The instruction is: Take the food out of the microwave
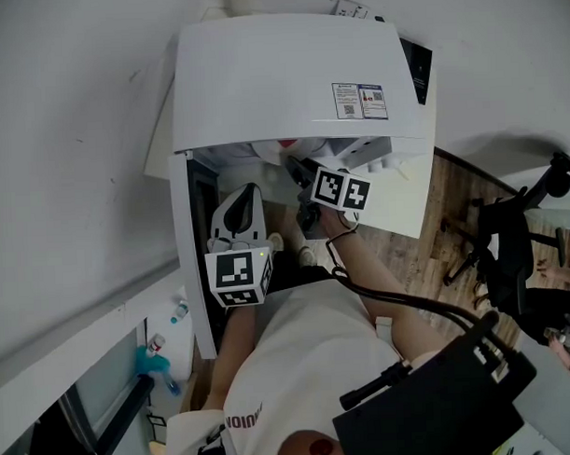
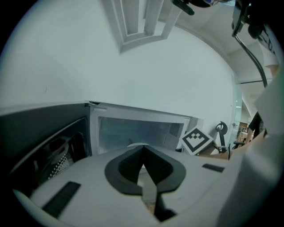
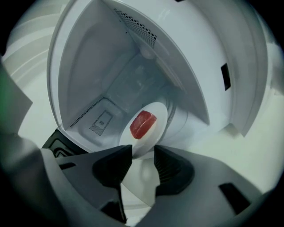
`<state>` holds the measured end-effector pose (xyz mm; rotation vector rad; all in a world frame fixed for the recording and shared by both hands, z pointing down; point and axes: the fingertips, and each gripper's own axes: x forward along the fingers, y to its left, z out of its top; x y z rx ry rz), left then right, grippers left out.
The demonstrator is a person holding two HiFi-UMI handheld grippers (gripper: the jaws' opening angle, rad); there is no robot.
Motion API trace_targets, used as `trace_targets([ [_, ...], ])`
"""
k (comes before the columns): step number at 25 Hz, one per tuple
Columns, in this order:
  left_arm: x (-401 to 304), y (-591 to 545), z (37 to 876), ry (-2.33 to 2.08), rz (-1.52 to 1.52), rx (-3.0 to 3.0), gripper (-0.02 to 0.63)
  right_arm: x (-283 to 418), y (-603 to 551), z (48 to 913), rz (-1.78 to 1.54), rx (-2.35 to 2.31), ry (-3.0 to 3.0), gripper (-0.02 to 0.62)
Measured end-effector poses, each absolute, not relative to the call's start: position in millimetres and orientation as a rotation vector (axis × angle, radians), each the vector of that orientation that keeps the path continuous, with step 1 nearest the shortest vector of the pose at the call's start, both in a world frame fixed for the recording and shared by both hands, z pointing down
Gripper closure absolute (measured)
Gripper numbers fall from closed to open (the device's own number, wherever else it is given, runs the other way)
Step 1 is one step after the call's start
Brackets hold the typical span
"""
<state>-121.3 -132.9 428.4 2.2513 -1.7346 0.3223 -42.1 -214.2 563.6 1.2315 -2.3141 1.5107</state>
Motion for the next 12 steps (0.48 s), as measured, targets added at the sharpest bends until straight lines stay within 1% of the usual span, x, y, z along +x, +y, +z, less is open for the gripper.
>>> trace_targets([
  [12,-126.2,-132.9,427.6,-1.739,0.334,2.245,0.592,-44.4,-217.8,562.1,1.582,1.229,-2.321,0.442],
])
